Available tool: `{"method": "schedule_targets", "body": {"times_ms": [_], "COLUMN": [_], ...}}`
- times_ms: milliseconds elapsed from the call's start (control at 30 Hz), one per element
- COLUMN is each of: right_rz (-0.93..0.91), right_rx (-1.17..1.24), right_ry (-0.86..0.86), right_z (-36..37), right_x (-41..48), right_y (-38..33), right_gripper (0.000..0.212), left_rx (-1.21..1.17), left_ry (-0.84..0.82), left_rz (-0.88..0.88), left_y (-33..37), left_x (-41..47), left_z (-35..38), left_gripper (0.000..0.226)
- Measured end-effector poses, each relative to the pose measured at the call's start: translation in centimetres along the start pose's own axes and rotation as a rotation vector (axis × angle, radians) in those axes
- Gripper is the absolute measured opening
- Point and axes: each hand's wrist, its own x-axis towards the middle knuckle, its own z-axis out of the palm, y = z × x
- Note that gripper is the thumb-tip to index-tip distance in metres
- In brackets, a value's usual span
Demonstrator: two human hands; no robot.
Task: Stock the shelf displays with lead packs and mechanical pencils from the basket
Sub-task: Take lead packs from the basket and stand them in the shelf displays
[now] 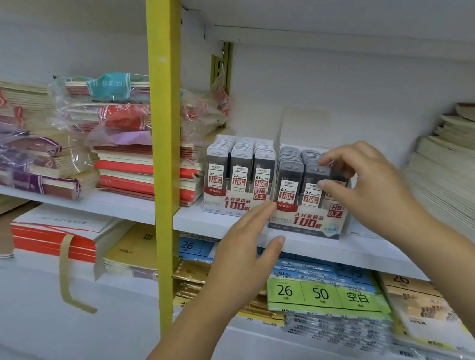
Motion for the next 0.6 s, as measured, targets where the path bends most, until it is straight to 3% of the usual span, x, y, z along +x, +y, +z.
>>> {"method": "schedule_targets", "body": {"times_ms": [133, 233, 433, 500, 600], "right_rz": [0.04, 0.05, 0.095, 0.209, 0.408], "right_rx": [-0.249, -0.304, 0.083, 0.251, 0.374], "right_ry": [0.016, 0.003, 0.177, 0.164, 0.059], "right_z": [0.4, 0.2, -0.6, 0.2, 3.1], "right_x": [0.4, -0.4, -7.5, -11.2, -18.0], "right_y": [0.2, -0.1, -0.8, -0.4, 0.9], "right_gripper": [0.04, 0.046, 0.032, 0.022, 0.016], "left_rx": [-0.001, 0.0, 0.049, 0.082, 0.165], "left_ry": [-0.03, -0.049, -0.017, -0.129, -0.431], "left_rz": [0.007, 0.017, 0.063, 0.054, -0.052], "left_y": [0.1, 0.4, 0.2, -1.0, -3.9], "left_x": [0.0, -0.5, -5.4, -7.4, -11.3], "left_z": [-0.2, -0.4, 0.0, 0.6, 2.4], "left_gripper": [0.057, 0.058, 0.044, 0.04, 0.038]}}
